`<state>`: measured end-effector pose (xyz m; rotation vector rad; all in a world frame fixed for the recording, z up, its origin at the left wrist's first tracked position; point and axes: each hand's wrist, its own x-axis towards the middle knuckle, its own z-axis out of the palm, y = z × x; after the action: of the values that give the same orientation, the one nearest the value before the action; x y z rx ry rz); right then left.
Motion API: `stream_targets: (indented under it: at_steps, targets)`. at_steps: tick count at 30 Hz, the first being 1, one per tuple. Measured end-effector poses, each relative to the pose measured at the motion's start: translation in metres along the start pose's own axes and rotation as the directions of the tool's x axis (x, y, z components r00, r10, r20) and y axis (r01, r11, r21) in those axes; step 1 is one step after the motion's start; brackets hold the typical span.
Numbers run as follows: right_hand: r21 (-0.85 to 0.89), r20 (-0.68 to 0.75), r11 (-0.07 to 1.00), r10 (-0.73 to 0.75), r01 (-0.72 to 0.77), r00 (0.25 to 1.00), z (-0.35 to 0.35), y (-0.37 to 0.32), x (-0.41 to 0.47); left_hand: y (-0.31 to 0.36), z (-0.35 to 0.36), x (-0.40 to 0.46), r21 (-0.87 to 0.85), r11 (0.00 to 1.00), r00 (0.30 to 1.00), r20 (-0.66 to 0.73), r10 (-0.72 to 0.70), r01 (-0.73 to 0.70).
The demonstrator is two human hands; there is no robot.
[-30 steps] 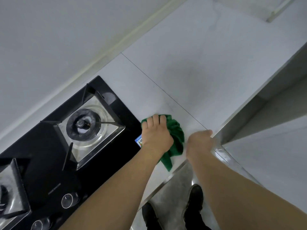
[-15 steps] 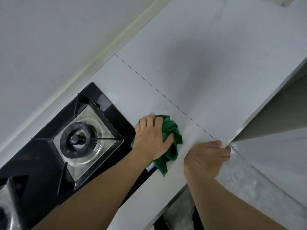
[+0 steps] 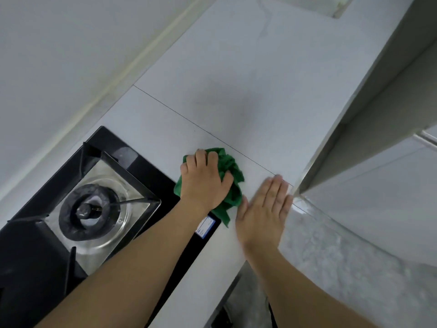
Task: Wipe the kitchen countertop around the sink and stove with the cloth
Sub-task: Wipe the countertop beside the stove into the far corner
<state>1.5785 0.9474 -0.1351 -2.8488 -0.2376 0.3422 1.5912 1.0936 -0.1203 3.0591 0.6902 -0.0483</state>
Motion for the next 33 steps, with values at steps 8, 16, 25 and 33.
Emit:
stream_targets:
  at_steps: [8, 16, 25, 33]
  targets:
    - [-0.084, -0.05, 0.996, -0.032, 0.027, 0.998, 0.005, -0.004, 0.005, -0.043, 0.002, 0.061, 0.023, 0.999, 0.999, -0.022, -0.046, 0.046]
    - [-0.082, -0.058, 0.995, -0.062, 0.057, 0.996, 0.005, -0.003, 0.005, -0.027, 0.012, 0.019, -0.012, 0.901, 0.9, -0.054, 0.432, -0.434]
    - [-0.064, -0.031, 0.987, -0.147, 0.144, 0.989, 0.002, -0.003, 0.008, -0.011, 0.011, 0.035, 0.001, 0.94, 0.937, -0.082, 0.339, -0.34]
    - [-0.217, -0.031, 0.929, -0.313, 0.3, 0.949, -0.009, 0.0, 0.036, -0.024, 0.007, 0.056, -0.057, 0.998, 0.998, -0.064, 0.026, -0.03]
